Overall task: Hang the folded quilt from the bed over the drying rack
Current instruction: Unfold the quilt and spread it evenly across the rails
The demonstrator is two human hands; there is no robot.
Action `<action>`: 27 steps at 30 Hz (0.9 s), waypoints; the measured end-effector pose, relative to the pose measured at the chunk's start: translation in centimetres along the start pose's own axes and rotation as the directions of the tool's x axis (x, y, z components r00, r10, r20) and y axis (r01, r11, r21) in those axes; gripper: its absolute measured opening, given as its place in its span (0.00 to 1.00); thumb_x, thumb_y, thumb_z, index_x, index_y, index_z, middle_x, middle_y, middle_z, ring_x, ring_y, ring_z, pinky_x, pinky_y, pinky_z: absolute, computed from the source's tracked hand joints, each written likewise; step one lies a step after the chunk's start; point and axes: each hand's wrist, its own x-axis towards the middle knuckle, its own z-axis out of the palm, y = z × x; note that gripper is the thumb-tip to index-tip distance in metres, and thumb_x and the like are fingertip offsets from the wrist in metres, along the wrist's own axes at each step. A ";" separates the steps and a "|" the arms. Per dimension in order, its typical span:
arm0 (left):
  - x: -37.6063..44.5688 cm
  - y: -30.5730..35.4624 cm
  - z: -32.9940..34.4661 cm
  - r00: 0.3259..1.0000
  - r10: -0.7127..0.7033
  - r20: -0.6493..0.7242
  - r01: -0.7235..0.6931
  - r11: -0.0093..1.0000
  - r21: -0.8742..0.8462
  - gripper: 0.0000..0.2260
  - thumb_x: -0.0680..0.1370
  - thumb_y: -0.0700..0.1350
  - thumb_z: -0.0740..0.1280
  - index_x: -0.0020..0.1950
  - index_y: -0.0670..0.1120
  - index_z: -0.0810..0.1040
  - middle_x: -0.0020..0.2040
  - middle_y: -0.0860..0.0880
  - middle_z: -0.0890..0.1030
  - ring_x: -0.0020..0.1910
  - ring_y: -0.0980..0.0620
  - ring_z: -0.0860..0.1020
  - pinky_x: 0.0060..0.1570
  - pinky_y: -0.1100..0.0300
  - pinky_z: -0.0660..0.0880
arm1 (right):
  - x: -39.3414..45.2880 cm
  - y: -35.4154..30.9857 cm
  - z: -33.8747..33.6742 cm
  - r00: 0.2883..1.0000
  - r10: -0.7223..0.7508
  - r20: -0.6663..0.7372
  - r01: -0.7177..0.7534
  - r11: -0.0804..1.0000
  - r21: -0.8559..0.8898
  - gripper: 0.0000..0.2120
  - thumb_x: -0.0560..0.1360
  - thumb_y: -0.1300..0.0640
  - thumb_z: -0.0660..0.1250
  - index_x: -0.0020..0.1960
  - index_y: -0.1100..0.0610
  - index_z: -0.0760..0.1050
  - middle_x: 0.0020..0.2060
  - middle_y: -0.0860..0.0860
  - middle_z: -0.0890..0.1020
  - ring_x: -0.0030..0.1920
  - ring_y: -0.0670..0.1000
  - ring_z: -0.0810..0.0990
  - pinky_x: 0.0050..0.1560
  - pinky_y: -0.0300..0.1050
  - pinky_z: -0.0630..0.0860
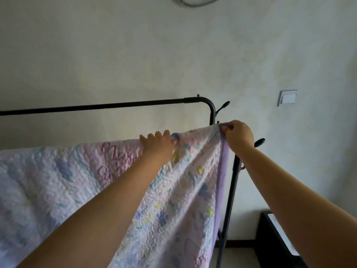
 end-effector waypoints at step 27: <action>-3.9 7.2 1.6 0.999 -0.013 -0.031 0.009 0.989 -0.144 0.27 0.83 0.51 0.53 0.79 0.55 0.44 0.79 0.40 0.45 0.77 0.34 0.44 0.72 0.35 0.47 | -2.5 10.8 -0.5 0.981 0.105 0.164 -0.070 0.976 -0.206 0.11 0.74 0.54 0.64 0.54 0.59 0.73 0.46 0.58 0.82 0.48 0.62 0.80 0.40 0.47 0.71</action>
